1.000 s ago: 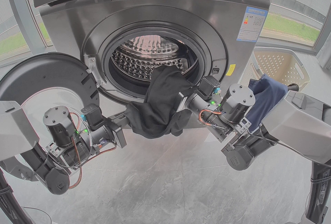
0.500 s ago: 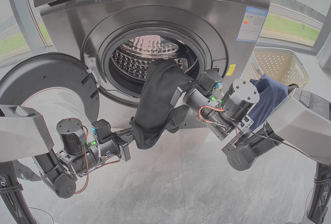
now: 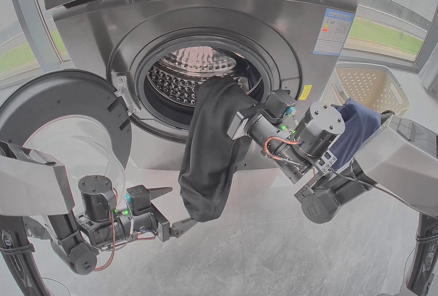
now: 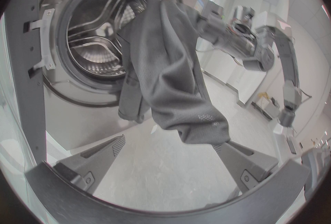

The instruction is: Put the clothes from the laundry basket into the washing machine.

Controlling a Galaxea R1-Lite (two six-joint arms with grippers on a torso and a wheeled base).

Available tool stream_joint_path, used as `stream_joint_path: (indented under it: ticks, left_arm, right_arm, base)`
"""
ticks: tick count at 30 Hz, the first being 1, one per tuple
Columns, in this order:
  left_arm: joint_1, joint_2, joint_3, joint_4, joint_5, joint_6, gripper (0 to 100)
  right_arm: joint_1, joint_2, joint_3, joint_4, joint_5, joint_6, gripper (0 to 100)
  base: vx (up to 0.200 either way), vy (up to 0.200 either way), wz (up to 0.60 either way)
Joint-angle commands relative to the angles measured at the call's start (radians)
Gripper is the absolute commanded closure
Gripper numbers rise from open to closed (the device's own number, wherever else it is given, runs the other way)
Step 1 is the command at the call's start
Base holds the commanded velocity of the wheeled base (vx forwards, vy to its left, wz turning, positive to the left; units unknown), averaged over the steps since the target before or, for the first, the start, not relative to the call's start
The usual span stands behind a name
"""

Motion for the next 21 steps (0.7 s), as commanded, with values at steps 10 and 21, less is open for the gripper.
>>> stream_joint_path:
  ticks: [10,21]
  left_arm:
    - [-0.066,-0.057,0.101,0.0,-0.035,0.069,0]
    - [-0.106,-0.006,-0.198,0.012,0.015,0.003,0]
  right_arm:
    - [0.01,0.008,0.006,-0.001,-0.001,-0.001,100]
    - [0.048,-0.004,0.006,0.008,-0.002,-0.004,100]
  base:
    - [0.0,0.0,0.0]
    - [0.0,0.0,0.0]
